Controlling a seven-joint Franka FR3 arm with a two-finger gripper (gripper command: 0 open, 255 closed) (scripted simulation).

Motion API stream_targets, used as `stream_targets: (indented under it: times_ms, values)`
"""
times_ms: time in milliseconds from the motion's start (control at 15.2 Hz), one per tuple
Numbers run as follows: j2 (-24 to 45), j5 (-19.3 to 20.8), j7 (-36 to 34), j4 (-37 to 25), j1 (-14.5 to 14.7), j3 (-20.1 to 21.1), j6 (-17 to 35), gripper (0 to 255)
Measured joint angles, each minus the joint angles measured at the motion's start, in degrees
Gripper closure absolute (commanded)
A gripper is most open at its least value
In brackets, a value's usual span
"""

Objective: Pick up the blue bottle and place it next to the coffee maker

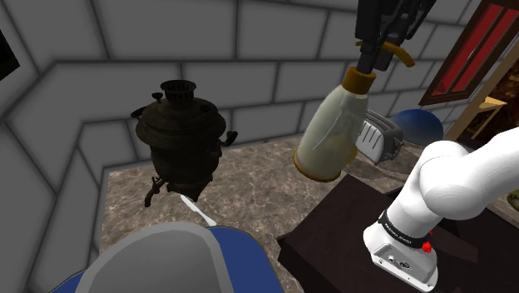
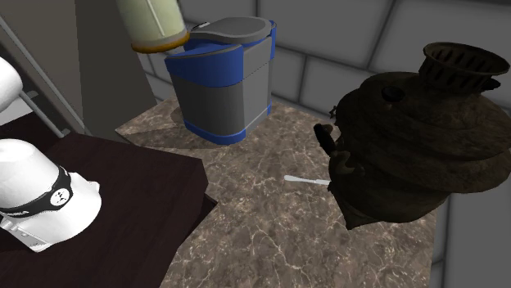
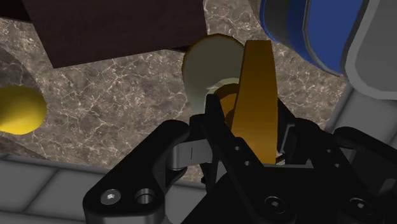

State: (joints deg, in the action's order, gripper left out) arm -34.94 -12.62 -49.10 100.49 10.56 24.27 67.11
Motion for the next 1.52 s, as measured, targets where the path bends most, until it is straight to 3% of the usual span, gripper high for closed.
stream_targets:
  times_ms: [858,1122,1518]
  values:
    - [-4.08,-10.67,-17.95,-4.98,2.05,12.76,-4.34,255]
    - [-3.79,-13.97,-24.37,-8.76,1.62,17.84,-5.43,255]
    - [-1.22,-18.10,-34.70,-17.12,-1.59,28.00,-6.29,255]
